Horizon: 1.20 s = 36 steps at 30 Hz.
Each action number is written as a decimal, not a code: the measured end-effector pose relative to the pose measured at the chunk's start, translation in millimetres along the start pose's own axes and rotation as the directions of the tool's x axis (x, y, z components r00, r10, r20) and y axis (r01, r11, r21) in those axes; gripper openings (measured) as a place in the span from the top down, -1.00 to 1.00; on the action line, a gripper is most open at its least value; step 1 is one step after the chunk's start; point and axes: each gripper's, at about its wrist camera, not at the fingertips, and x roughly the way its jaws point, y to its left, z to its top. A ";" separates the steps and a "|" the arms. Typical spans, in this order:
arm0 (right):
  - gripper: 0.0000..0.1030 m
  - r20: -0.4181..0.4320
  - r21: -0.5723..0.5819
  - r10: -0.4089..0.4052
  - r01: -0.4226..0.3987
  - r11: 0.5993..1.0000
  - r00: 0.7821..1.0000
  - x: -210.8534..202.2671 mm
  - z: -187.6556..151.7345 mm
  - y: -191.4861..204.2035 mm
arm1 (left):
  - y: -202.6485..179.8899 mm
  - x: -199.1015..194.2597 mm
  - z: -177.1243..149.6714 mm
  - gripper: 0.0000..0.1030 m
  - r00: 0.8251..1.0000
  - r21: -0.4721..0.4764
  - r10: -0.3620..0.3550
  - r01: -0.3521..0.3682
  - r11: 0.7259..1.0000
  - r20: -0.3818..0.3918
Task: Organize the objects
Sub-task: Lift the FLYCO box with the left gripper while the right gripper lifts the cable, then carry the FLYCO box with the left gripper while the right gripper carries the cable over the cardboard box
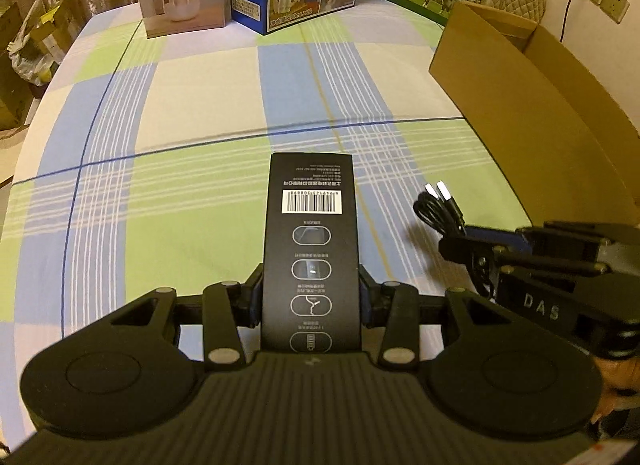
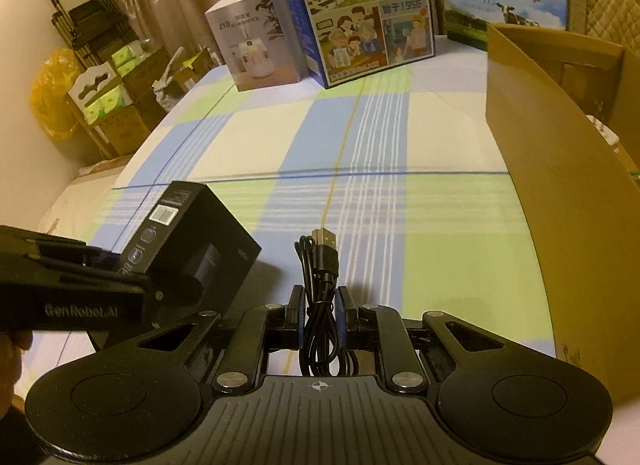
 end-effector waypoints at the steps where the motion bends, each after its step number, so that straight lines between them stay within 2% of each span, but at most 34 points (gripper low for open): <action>1: 0.77 0.008 0.002 0.001 -0.001 1.000 1.000 -4.7 -3.2 0.9 | -1.6 -3.6 -2.3 0.27 1.000 -0.004 0.001 -0.001 1.000 0.005; 6: 0.77 0.056 -0.002 0.016 -0.016 1.000 0.998 -31.5 -13.1 7.0 | -10.3 -21.7 -15.1 0.27 1.000 -0.033 0.010 -0.009 0.999 0.024; 13: 0.77 0.081 -0.012 -0.006 0.007 1.000 0.997 -66.9 -24.1 12.1 | -27.2 -49.2 -31.5 0.27 0.998 -0.074 -0.022 0.026 0.997 0.062; 25: 0.77 0.144 -0.002 -0.046 0.047 0.999 0.988 -114.8 -28.8 3.9 | -63.2 -82.9 -39.6 0.27 0.993 -0.043 -0.050 0.055 0.998 0.110; 36: 0.77 0.168 0.000 -0.052 0.053 0.999 0.984 -130.8 -28.6 0.6 | -79.1 -94.4 -41.0 0.27 0.990 -0.016 -0.060 0.062 0.998 0.125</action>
